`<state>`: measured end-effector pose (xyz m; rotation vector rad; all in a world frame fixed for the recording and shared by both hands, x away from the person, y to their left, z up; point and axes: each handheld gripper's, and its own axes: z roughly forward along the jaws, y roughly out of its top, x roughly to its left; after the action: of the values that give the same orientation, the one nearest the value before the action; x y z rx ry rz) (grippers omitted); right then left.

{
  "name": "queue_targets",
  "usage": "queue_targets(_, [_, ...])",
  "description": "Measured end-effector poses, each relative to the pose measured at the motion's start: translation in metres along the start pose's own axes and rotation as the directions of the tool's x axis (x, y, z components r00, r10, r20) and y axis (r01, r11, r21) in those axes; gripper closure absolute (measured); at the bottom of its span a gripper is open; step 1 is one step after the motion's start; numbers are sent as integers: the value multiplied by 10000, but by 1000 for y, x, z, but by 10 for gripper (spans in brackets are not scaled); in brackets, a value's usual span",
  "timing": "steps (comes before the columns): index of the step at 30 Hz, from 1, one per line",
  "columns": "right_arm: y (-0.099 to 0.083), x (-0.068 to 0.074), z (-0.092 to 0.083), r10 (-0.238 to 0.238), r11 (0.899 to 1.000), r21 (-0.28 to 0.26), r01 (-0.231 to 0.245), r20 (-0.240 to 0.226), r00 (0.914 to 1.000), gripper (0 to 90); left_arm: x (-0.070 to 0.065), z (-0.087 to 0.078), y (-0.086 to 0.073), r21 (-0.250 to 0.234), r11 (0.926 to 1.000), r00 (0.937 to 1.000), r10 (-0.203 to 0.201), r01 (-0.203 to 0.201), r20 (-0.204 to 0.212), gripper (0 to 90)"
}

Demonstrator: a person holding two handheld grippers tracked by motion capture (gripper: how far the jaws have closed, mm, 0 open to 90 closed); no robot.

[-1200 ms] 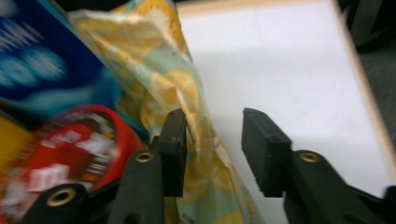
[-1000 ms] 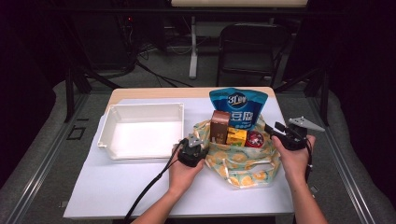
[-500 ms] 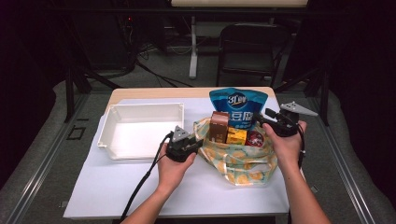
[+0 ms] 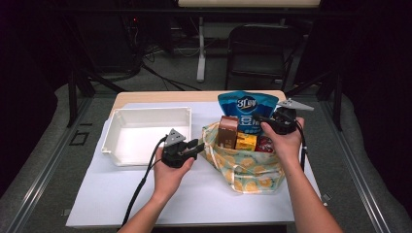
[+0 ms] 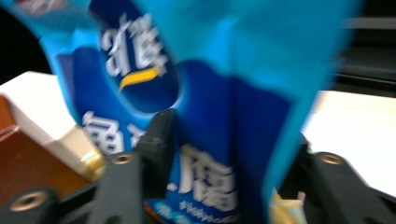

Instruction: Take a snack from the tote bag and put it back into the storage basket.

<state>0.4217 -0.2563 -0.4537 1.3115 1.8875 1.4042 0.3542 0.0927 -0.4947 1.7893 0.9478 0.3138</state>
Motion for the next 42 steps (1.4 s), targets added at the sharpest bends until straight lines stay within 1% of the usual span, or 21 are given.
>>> queue_targets(1, [-1, 0, 1, -216, 9997, 74, 216, -68, 9997, 609, 1, -1, 0, -37, 10000, 10000, -66, 66, 7, 663])
queue_targets(2, [-2, 1, 1, -217, 9998, -52, 216, -140, 9997, 648, 3, -2, 1, -36, 10000, 10000, -71, 71, -6, 663])
queue_targets(5, [-2, 2, 0, -439, 9990, -87, 436, -429, 9981, 809, 6, -2, 2, -87, 9997, 9998, -220, 220, -4, 662])
queue_targets(6, [-2, 3, 0, -540, 9985, -52, 538, -408, 9977, 855, 6, -1, 3, -130, 9995, 9996, -280, 280, -24, 663])
queue_targets(8, [-1, 6, -1, -761, 9971, 80, 763, -258, 9968, 886, 7, -2, 3, -122, 9996, 9996, -265, 265, -27, 663])
queue_targets(9, [-1, 6, -1, -805, 9966, 136, 809, -276, 9964, 894, 9, -1, 4, -149, 9994, 9995, -321, 320, -33, 663])
queue_targets(13, [0, 8, -2, -656, 9978, 119, 660, -262, 9975, 900, 12, -2, 6, -221, 9987, 9989, -454, 452, -81, 660])
queue_targets(15, [2, 9, -3, -636, 9979, 89, 637, -164, 9978, 900, 14, -2, 7, -270, 9984, 9987, -499, 497, -89, 659])
queue_targets(17, [4, 10, -5, -689, 9976, 87, 690, -166, 9975, 900, 15, -2, 8, -282, 9982, 9986, -528, 526, -98, 656])
queue_targets(19, [8, 11, -7, -758, 9971, 32, 758, -71, 9971, 900, 18, -2, 10, -265, 9975, 9978, -653, 650, -105, 652])
queue_targets(22, [12, 12, -9, -761, 9971, -3, 761, -2, 9971, 900, 20, -1, 12, -274, 9979, 9981, -595, 591, -146, 646])
queue_targets(25, [21, 14, -11, -704, 9973, -203, 703, -27, 9975, 900, 23, -2, 17, -349, 9980, 9983, -543, 536, -198, 637])
queue_targets(27, [26, 16, -13, -721, 9970, -275, 721, 3, 9974, 900, 27, -4, 23, -393, 9976, 9980, -576, 565, -258, 633])
queue_targets(28, [26, 16, -13, -721, 9970, -275, 721, 3, 9974, 900, 27, -4, 23, -393, 9976, 9980, -576, 565, -258, 631])
queue_targets(32, [41, 22, -13, -816, 9957, -442, 819, 84, 9966, 900, 34, -6, 37, -560, 9973, 9985, -490, 476, -241, 612])
queue_targets(35, [50, 25, -13, -854, 9951, -494, 857, 81, 9963, 900, 37, -7, 46, -642, 9969, 9985, -473, 454, -291, 569])
queue_targets(36, [52, 26, -12, -800, 9950, -595, 802, 56, 9968, 900, 39, -7, 49, -686, 9965, 9983, -504, 482, -302, 559])
queue_targets(37, [55, 27, -13, -874, 9946, -555, 875, 57, 9962, 900, 39, -7, 49, -686, 9965, 9983, -504, 482, -302, 548])
queue_targets(38, [58, 28, -12, -884, 9943, -584, 887, 67, 9961, 900, 42, -8, 55, -810, 9952, 9976, -584, 553, -365, 536])
queue_targets(39, [60, 28, -12, -826, 9944, -656, 828, 54, 9966, 900, 43, -8, 57, -916, 9938, 9974, -656, 625, -314, 532])
queue_targets(42, [66, 30, -10, -804, 9942, -712, 806, 59, 9967, 900, 47, -10, 65, -1127, 9914, 9968, -717, 672, -362, 520])
